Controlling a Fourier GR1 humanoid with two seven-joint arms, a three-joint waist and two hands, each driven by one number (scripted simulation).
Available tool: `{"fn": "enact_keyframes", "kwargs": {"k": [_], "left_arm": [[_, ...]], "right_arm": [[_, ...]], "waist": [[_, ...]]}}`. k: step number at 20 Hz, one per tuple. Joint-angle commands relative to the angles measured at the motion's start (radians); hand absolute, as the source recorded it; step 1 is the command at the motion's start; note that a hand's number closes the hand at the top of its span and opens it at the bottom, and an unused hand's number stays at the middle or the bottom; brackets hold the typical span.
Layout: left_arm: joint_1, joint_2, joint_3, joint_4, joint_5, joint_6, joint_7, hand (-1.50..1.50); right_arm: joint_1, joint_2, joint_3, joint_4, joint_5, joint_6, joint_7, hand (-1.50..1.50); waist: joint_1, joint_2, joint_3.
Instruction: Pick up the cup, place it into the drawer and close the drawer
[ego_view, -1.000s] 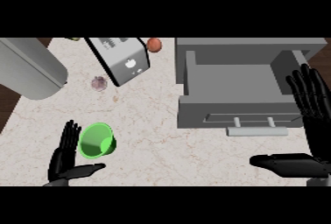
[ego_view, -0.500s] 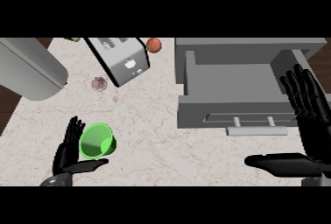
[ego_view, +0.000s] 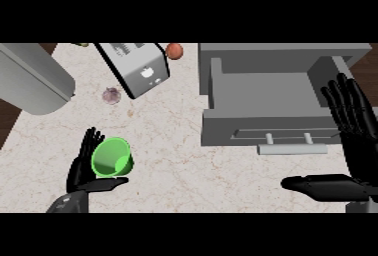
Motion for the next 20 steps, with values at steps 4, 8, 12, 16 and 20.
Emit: {"fn": "enact_keyframes", "kwargs": {"k": [4, 8, 12, 16, 20], "left_arm": [[-0.032, -0.029, 0.002, -0.002, 0.029, -0.194, -0.083, 1.50], [-0.028, -0.052, -0.031, -0.018, 0.018, -0.249, -0.064, 1.50], [-0.003, -0.087, -0.034, -0.048, 0.035, -0.270, -0.097, 1.50], [-0.024, -0.023, 0.039, -0.059, 0.110, -0.259, -0.066, 1.50], [-0.012, 0.003, 0.074, -0.071, 0.132, -0.207, -0.119, 1.50]], "right_arm": [[0.014, 0.039, 0.042, -0.008, 0.020, -0.018, 0.003, -1.50], [-0.030, -0.035, -0.051, 0.022, -0.042, 0.020, 0.027, -1.50], [-0.027, -0.036, -0.041, 0.061, -0.036, 0.037, -0.009, -1.50], [-0.076, -0.017, -0.020, 0.064, -0.006, -0.003, 0.042, -1.50], [0.044, 0.006, 0.012, -0.030, 0.008, 0.007, 0.010, -1.50]], "waist": [[-0.007, 0.003, -0.004], [-0.003, 0.002, -0.003], [-0.001, 0.003, -0.003], [0.009, 0.001, -0.002], [-0.003, -0.001, -0.003]]}}
